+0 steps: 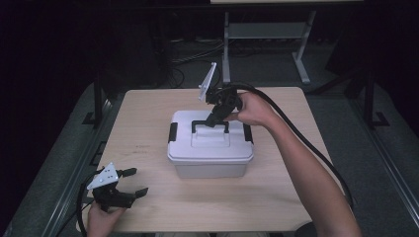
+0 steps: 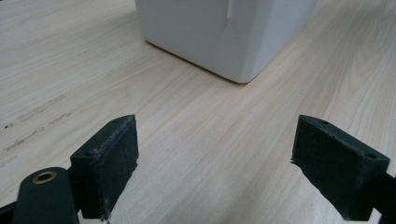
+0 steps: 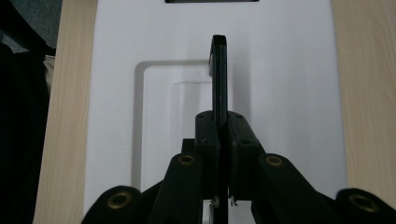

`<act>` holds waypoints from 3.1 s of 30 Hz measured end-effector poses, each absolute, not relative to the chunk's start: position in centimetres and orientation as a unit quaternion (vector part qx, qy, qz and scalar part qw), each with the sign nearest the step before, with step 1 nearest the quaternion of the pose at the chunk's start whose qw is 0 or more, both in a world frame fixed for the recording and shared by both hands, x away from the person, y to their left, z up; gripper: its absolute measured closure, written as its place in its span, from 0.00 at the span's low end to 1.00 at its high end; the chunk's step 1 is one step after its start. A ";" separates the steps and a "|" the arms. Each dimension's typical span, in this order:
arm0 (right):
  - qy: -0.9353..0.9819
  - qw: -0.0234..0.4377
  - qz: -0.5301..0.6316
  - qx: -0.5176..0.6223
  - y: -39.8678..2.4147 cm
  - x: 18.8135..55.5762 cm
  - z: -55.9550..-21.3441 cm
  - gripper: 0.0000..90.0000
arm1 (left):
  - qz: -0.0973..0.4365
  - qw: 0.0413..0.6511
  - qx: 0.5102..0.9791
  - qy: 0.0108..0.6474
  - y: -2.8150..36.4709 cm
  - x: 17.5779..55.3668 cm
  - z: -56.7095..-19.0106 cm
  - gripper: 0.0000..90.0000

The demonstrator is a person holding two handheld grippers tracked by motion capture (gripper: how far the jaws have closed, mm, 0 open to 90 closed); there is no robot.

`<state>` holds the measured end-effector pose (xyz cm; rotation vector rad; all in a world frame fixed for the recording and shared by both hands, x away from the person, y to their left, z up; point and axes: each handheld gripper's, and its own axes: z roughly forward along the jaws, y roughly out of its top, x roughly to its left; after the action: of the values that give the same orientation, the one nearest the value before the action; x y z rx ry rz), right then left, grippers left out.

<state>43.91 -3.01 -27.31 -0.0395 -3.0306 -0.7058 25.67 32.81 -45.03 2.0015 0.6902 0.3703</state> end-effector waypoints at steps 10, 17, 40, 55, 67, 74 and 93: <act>-0.974 0.017 -0.224 -0.011 -2.6 43.9 -27.8 0.93 | 0.153 0.477 0.818 0.282 32.8 25.8 -45.0 0.15; -0.972 0.024 -0.234 -0.019 -2.8 44.1 -27.9 0.89 | 0.153 0.475 0.819 0.282 32.8 25.9 -45.0 0.15; -0.964 0.009 -0.260 -0.065 -7.1 43.6 -26.5 0.68 | 0.150 0.477 0.818 0.284 32.9 25.6 -45.1 0.15; -0.960 -0.002 -0.263 -0.099 -10.8 43.0 -26.3 0.62 | 0.149 0.476 0.820 0.281 32.7 25.7 -45.1 0.15; -0.956 -0.008 -0.265 -0.122 -13.0 42.7 -26.4 0.59 | 0.150 0.476 0.820 0.280 32.7 25.8 -45.1 0.15; -0.956 -0.010 -0.264 -0.129 -14.0 42.5 -26.7 0.57 | 0.149 0.475 0.821 0.282 32.7 25.6 -45.1 0.15; -0.951 -0.012 -0.264 -0.159 -17.1 41.7 -28.4 0.50 | 0.149 0.474 0.821 0.280 32.6 25.7 -45.1 0.15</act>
<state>41.70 -17.13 -28.38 -0.5031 -3.0118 -0.8375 25.65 32.61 -45.11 2.0087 0.6838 0.3636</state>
